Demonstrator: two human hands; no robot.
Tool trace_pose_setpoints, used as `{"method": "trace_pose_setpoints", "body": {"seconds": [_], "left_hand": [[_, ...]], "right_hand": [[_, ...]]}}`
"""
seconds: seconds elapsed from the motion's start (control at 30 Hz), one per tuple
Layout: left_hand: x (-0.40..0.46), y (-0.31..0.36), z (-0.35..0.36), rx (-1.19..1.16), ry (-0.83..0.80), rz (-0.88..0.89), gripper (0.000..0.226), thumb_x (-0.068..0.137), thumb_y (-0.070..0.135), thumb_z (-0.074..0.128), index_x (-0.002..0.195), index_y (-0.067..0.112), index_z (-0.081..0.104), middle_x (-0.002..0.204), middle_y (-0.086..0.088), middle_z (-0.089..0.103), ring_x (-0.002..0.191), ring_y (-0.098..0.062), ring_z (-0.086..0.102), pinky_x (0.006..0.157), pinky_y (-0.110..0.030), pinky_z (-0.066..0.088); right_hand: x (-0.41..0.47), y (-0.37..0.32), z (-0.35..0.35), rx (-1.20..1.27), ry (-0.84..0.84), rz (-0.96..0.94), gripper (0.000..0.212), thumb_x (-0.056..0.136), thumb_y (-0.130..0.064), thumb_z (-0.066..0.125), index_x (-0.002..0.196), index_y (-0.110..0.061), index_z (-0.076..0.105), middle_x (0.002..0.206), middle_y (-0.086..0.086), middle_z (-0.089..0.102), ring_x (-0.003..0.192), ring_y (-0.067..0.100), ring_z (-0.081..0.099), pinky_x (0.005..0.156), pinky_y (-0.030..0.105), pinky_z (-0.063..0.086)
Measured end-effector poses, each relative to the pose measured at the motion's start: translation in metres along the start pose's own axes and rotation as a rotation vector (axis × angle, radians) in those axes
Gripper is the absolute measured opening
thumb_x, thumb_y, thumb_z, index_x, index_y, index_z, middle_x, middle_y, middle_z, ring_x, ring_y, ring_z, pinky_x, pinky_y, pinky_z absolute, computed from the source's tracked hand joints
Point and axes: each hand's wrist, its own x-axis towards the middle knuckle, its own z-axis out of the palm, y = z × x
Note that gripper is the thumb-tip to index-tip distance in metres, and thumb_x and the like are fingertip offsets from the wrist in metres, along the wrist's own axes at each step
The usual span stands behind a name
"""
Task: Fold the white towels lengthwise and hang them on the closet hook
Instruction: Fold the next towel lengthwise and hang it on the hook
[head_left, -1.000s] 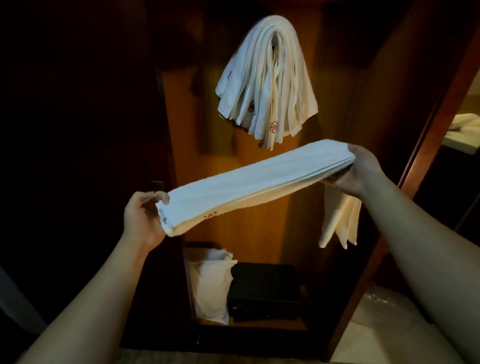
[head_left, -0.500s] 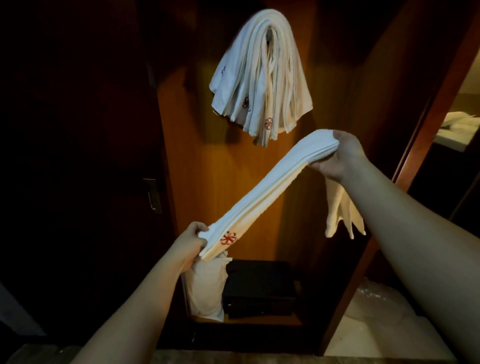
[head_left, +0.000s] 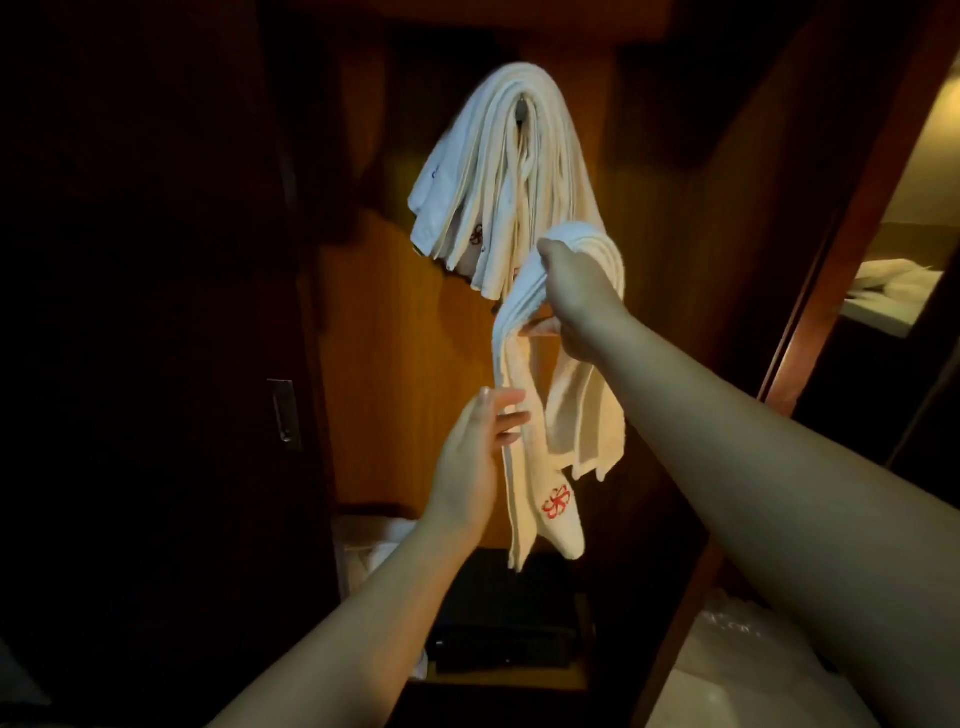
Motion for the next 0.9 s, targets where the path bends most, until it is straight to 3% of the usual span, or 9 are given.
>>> {"method": "trace_pose_setpoints", "body": {"seconds": [0.13,0.3,0.37,0.47,0.6,0.67,0.73,0.8,0.9], "left_hand": [[0.011,0.022,0.029,-0.068,-0.089,-0.058,0.095,0.070,0.096,0.026,0.143,0.040,0.045,0.153,0.012,0.043,0.140,-0.005,0.037,0.106,-0.025,0.026],[0.039,0.054,0.051,-0.062,-0.018,-0.113,0.123,0.048,0.107,0.021,0.155,0.045,0.017,0.165,0.010,0.018,0.145,-0.009,0.018,0.112,-0.040,0.015],[0.055,0.064,0.053,-0.065,0.117,-0.130,0.110,0.066,0.097,0.020,0.157,0.035,0.020,0.165,0.001,0.022,0.150,-0.021,0.021,0.119,-0.043,0.015],[0.073,0.078,0.043,-0.187,0.177,-0.066,0.067,0.104,0.056,0.027,0.158,0.016,0.021,0.162,-0.011,0.027,0.146,-0.026,0.029,0.106,-0.013,0.027],[0.090,0.107,0.021,-0.727,0.363,0.053,0.074,0.084,0.067,0.059,0.133,0.012,0.059,0.126,-0.013,0.067,0.117,-0.025,0.063,0.102,-0.031,0.043],[0.099,0.121,0.014,-0.775,0.496,-0.008,0.048,0.093,0.049,0.060,0.120,0.009,0.066,0.109,-0.011,0.072,0.097,-0.021,0.069,0.082,-0.028,0.051],[0.109,0.136,0.009,-0.755,0.536,-0.005,0.032,0.098,0.033,0.056,0.114,0.008,0.066,0.098,-0.009,0.074,0.085,-0.019,0.073,0.070,-0.027,0.055],[0.116,0.149,0.005,-0.693,0.510,0.029,0.025,0.098,0.029,0.054,0.107,0.009,0.066,0.089,-0.007,0.076,0.078,-0.017,0.074,0.062,-0.026,0.056],[0.126,0.162,-0.007,-0.501,0.479,0.080,0.018,0.098,0.027,0.053,0.096,0.014,0.065,0.076,0.001,0.076,0.079,-0.013,0.073,0.065,-0.024,0.055]], "right_hand": [[0.000,-0.027,0.007,-0.045,-0.037,-0.084,0.027,0.102,-0.039,0.042,0.090,-0.018,0.055,0.088,0.008,0.060,0.093,0.033,0.066,0.089,0.056,0.057],[0.000,-0.054,-0.001,0.168,-0.141,-0.099,0.047,0.103,-0.038,0.041,0.142,-0.012,0.043,0.126,0.019,0.060,0.096,0.032,0.068,0.059,0.042,0.062],[0.000,-0.060,-0.008,0.254,-0.143,-0.113,0.050,0.104,-0.038,0.042,0.145,-0.010,0.041,0.135,0.020,0.055,0.098,0.032,0.067,0.049,0.035,0.058],[0.004,-0.061,-0.025,0.217,-0.116,-0.146,0.038,0.103,-0.042,0.043,0.125,-0.014,0.055,0.118,0.014,0.064,0.099,0.028,0.066,0.054,0.033,0.059],[0.022,-0.043,-0.054,0.035,-0.033,-0.213,0.034,0.099,-0.053,0.044,0.107,-0.025,0.062,0.105,0.001,0.065,0.101,0.015,0.059,0.087,0.037,0.051],[0.029,-0.034,-0.062,0.045,0.013,-0.214,0.031,0.097,-0.057,0.045,0.095,-0.031,0.061,0.097,-0.004,0.065,0.090,0.006,0.061,0.080,0.028,0.048],[0.034,-0.031,-0.068,0.103,0.053,-0.201,0.030,0.098,-0.056,0.046,0.091,-0.030,0.060,0.083,-0.010,0.067,0.070,-0.006,0.065,0.060,0.010,0.046],[0.040,-0.033,-0.071,0.155,0.094,-0.199,0.027,0.099,-0.053,0.048,0.086,-0.031,0.058,0.065,-0.014,0.068,0.057,-0.010,0.062,0.041,0.006,0.041],[0.052,-0.040,-0.077,0.234,0.164,-0.172,0.023,0.097,-0.052,0.051,0.084,-0.033,0.056,0.076,-0.010,0.065,0.071,0.005,0.061,0.060,0.020,0.040]]}}
